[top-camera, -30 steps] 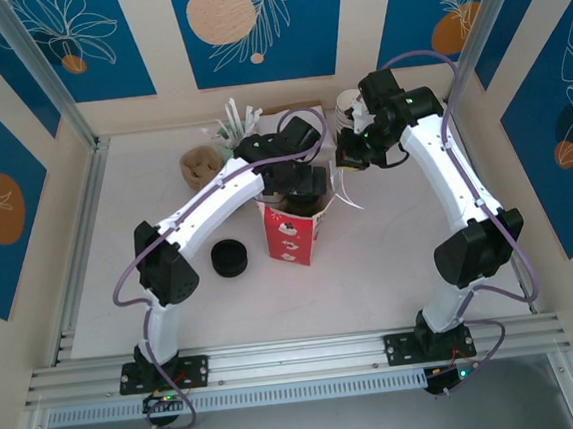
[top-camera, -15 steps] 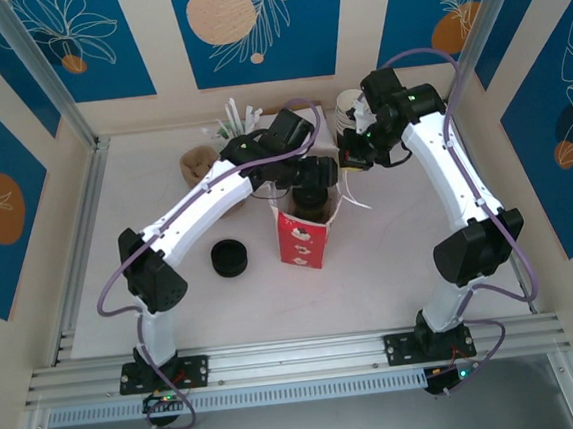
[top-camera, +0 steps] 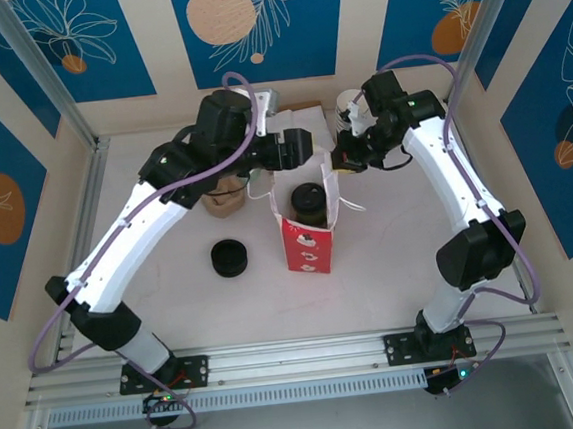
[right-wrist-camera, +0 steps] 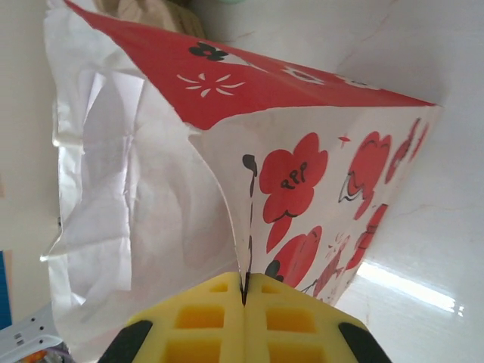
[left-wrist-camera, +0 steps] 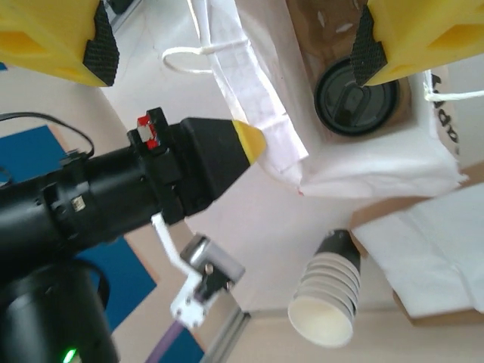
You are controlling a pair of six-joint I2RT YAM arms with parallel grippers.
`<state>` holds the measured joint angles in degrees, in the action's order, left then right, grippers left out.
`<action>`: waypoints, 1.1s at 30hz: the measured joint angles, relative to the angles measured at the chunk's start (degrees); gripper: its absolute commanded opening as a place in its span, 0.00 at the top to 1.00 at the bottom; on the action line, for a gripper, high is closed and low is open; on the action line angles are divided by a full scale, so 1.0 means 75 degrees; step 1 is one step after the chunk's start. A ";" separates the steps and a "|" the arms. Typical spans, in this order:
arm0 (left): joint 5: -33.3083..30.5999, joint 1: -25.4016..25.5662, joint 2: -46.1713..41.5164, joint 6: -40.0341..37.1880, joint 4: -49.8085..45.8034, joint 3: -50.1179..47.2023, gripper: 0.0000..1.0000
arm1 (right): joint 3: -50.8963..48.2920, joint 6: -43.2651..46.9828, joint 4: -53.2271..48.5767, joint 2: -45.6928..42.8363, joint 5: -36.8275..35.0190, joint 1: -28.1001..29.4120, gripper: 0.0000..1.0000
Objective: Pack the takeout coffee
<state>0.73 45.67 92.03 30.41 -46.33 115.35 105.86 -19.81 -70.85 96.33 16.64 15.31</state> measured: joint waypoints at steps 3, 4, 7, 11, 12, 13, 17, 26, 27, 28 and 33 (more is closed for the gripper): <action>-0.0347 -0.0230 -0.0128 -0.0052 0.0003 -0.0254 0.18 | -0.0291 -0.0003 0.0283 -0.0175 0.0385 0.0000 1.00; -0.0440 -0.0321 -0.0163 -0.0047 0.0003 -0.0388 0.18 | -0.0385 -0.0006 0.0405 -0.0224 0.0513 0.0000 1.00; -0.0685 -0.0603 -0.0181 0.0023 -0.0134 -0.0682 0.18 | -0.0600 -0.0006 0.0662 -0.0326 0.0857 0.0000 1.00; -0.0970 -0.0938 -0.0181 0.0157 -0.0291 -0.0909 0.16 | -0.0839 -0.0058 0.1003 -0.0367 0.1244 0.0000 1.00; -0.1017 -0.1000 -0.0181 0.0157 -0.0321 -0.0933 0.16 | -0.0912 -0.0114 0.1102 -0.0376 0.1341 0.0000 1.00; -0.1070 -0.1058 -0.0181 0.0160 -0.0347 -0.0935 0.16 | -0.1020 -0.0189 0.1239 -0.0391 0.1460 0.0000 1.00; -0.1172 -0.1204 -0.0195 0.0219 -0.0350 -0.0950 0.16 | -0.1483 -0.0510 0.1792 -0.0431 0.1818 0.0017 1.00; -0.1311 -0.1437 -0.0207 0.0326 -0.0408 -0.0965 0.15 | -0.2020 -0.1000 0.2611 -0.0431 0.2314 0.0131 1.00; -0.1338 -0.1483 -0.0207 0.0338 -0.0423 -0.0965 0.14 | -0.2081 -0.1029 0.2696 -0.0431 0.2358 0.0157 1.00; -0.1376 -0.1530 -0.0207 0.0356 -0.0466 -0.0965 0.14 | -0.2127 -0.1070 0.2763 -0.0431 0.2404 0.0178 1.00; -0.1623 -0.1784 -0.0207 0.0420 -0.0577 -0.0959 0.12 | -0.2337 -0.1218 0.3002 -0.0431 0.2509 0.0326 1.00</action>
<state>-11.44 32.29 90.48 33.56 -50.65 108.16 88.33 -28.95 -48.34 93.10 35.46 17.76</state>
